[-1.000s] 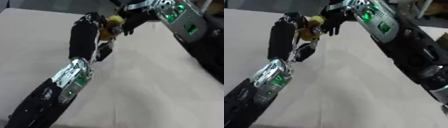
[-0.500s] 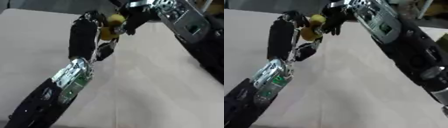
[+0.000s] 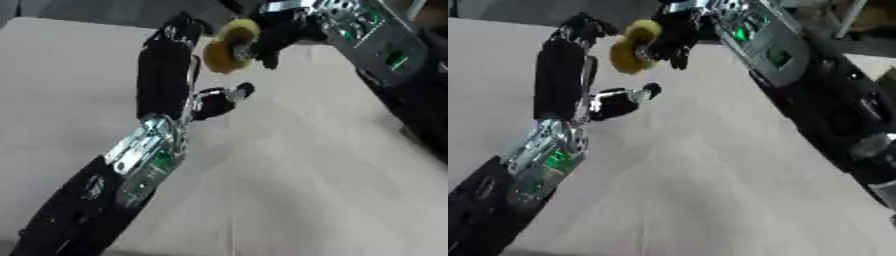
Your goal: Pick up the objects with one hand, pass them to the other hand, and then place them into the box on the other side of the table.
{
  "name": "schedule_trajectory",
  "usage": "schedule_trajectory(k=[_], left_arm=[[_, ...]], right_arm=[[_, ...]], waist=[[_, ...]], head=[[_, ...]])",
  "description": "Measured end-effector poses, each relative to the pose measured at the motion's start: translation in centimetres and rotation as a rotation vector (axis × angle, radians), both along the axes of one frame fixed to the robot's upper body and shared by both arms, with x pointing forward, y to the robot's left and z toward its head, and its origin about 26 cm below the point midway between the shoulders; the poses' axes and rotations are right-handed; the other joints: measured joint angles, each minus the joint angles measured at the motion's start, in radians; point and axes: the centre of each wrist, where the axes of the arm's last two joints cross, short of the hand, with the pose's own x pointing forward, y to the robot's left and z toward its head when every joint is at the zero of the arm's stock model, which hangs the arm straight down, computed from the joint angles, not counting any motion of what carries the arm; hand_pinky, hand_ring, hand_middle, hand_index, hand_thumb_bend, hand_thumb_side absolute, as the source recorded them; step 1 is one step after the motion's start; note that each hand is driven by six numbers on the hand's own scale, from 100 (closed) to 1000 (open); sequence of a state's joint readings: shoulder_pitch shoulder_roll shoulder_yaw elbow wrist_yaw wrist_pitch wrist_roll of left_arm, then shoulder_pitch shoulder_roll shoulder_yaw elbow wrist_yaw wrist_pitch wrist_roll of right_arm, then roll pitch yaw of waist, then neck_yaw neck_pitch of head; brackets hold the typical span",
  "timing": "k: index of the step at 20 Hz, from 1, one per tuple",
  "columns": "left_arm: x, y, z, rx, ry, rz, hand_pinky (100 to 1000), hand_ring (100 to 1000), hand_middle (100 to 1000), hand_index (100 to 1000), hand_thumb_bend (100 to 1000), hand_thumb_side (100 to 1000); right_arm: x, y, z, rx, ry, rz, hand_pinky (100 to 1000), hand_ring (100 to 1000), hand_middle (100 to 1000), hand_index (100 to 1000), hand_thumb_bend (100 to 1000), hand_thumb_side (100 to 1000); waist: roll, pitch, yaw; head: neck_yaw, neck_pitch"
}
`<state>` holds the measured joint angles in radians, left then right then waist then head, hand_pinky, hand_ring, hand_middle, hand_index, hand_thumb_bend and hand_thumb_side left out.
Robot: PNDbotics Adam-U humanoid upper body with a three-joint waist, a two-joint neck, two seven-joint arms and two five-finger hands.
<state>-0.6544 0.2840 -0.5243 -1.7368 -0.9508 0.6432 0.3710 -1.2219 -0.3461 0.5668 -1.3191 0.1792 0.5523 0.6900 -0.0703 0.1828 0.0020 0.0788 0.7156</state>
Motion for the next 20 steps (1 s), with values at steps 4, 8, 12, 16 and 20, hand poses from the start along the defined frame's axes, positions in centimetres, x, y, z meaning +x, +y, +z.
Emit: schedule_trajectory(k=[4, 8, 12, 16, 20], left_arm=[[0.4, 0.4, -0.4, -0.009, 0.03, 0.045, 635, 647, 639, 769, 1000, 498], [0.5, 1.7, -0.4, -0.045, 0.055, 0.094, 621, 635, 631, 775, 1000, 488], [0.2, 4.1, 0.0, -0.107, 0.104, 0.115, 600, 609, 623, 736, 964, 475], [-0.9, 7.0, 0.5, -0.179, 0.159, 0.085, 587, 588, 602, 714, 904, 482], [-2.3, 9.8, 1.3, -0.246, 0.166, 0.042, 539, 550, 561, 692, 872, 476]], right_arm=[[0.3, -1.2, 0.3, 0.005, -0.005, -0.037, 473, 411, 348, 564, 100, 366], [0.8, -3.8, 0.2, 0.053, 0.003, -0.102, 471, 408, 345, 567, 100, 352], [0.4, -8.3, 1.2, 0.152, -0.04, -0.186, 482, 409, 344, 579, 100, 332], [-0.8, -13.9, 1.9, 0.271, -0.099, -0.311, 479, 404, 337, 574, 100, 311], [-1.9, -18.2, 1.8, 0.374, -0.155, -0.45, 469, 396, 329, 567, 100, 317]], waist=[[0.0, 0.0, 0.005], [0.0, 0.0, 0.005], [0.0, 0.0, 0.011], [0.001, 0.0, 0.015], [0.004, 0.0, 0.022]], head=[[-0.003, 0.004], [-0.017, 0.009], [-0.029, 0.021], [-0.036, 0.022], [-0.048, 0.022]])
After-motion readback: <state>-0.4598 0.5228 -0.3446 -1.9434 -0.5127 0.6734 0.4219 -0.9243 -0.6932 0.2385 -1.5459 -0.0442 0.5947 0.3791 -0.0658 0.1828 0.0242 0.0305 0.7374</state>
